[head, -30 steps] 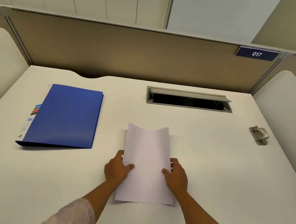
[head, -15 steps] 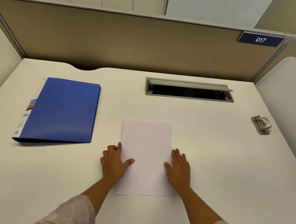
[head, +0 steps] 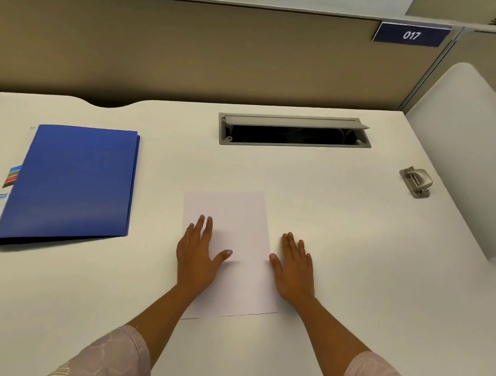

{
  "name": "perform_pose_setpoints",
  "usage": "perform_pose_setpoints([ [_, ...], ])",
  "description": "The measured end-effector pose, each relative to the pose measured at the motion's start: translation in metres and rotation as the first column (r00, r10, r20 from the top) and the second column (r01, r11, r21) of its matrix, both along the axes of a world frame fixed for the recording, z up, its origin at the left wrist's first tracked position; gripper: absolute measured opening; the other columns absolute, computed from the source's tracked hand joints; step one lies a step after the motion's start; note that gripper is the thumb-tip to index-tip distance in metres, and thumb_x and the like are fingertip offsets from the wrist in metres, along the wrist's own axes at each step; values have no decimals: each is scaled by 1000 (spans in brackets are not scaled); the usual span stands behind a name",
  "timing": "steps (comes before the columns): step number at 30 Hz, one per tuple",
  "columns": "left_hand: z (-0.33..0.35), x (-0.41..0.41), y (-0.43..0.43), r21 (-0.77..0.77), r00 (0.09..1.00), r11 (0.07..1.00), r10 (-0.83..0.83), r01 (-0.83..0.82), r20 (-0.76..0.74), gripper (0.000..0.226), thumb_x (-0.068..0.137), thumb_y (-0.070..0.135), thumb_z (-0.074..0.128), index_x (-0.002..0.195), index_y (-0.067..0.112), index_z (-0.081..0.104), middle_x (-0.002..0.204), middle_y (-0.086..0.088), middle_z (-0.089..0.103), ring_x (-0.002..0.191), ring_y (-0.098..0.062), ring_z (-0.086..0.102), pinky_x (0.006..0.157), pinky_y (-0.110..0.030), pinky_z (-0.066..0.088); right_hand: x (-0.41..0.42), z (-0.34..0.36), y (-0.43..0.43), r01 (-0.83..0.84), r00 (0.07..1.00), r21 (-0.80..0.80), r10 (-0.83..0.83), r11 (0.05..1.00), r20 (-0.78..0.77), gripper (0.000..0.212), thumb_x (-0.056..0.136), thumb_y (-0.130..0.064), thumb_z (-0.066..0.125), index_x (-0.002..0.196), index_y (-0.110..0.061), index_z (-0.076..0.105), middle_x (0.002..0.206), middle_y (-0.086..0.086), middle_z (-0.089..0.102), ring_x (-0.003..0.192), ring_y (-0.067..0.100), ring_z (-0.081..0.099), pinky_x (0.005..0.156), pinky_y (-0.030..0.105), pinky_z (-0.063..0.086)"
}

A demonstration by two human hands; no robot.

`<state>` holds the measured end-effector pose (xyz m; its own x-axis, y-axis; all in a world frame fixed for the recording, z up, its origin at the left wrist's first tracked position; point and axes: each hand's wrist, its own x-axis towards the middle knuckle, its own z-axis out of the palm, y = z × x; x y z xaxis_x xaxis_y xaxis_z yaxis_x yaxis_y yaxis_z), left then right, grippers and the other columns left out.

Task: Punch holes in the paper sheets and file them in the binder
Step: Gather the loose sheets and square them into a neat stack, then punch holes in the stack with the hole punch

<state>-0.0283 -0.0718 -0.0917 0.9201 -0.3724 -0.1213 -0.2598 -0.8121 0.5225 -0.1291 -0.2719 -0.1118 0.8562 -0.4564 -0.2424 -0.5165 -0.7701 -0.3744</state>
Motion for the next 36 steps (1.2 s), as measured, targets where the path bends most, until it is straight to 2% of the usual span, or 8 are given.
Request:
perform_pose_setpoints([
  [4,-7,-4,-38,79,979,975,-205,206,-23,81,91,59,41,152,23,4,161,4,-5,148,-21,-7,118,-42,-2,-12,0,-32,60,998,-5,-60,998,-15,62,100,-44,27,152,-20,4,160,-7,-2,148,18,-4,120,38,2],
  [9,-10,-8,-94,84,938,935,-341,345,-59,79,92,60,35,152,21,1,160,3,-8,147,-20,-12,118,-44,-7,-30,8,-88,95,995,-52,-96,994,-32,63,100,-44,29,152,-19,4,160,-5,-1,148,19,-3,119,40,3],
  [13,-14,-3,-140,147,899,887,-434,437,-56,102,72,83,-1,152,20,-2,160,4,-10,147,-19,-13,117,-46,-7,-41,11,-135,112,991,-88,-117,990,-60,64,99,-44,29,152,-18,4,160,-5,-2,148,20,-2,119,41,4],
  [20,-26,6,-182,269,888,847,-447,458,-104,117,54,86,-22,149,19,-16,156,4,-24,145,-18,-21,115,-49,-12,-37,21,-218,137,988,-137,-146,981,-54,68,98,-47,31,152,-17,3,161,-3,-1,148,21,0,119,42,6],
  [26,-27,12,-189,248,863,827,-471,505,-184,119,49,90,-21,145,20,-26,147,5,-38,139,-12,-30,112,-50,-18,-11,42,-306,178,984,-191,-180,965,6,72,95,-42,45,151,-11,12,160,4,10,147,26,9,117,42,16],
  [29,-26,14,-193,253,858,821,-472,512,-204,116,51,90,-17,145,22,-26,143,7,-41,134,-9,-34,112,-51,-17,6,49,-345,240,970,-141,-232,960,69,73,91,-35,56,148,-5,20,156,14,22,144,30,19,114,42,23],
  [32,-26,15,-192,258,856,818,-476,515,-201,112,54,89,-15,144,24,-27,144,8,-40,134,-9,-35,112,-51,-17,17,50,-370,275,957,-91,-264,957,119,71,87,-26,62,145,-7,27,148,16,34,136,34,31,107,45,32],
  [36,-27,14,-192,261,855,815,-476,517,-206,104,63,85,-8,145,25,-26,148,6,-38,135,-11,-36,112,-50,-19,37,45,-394,310,949,-35,-307,950,72,75,85,-23,63,147,-11,23,152,15,26,138,33,28,108,42,30],
])
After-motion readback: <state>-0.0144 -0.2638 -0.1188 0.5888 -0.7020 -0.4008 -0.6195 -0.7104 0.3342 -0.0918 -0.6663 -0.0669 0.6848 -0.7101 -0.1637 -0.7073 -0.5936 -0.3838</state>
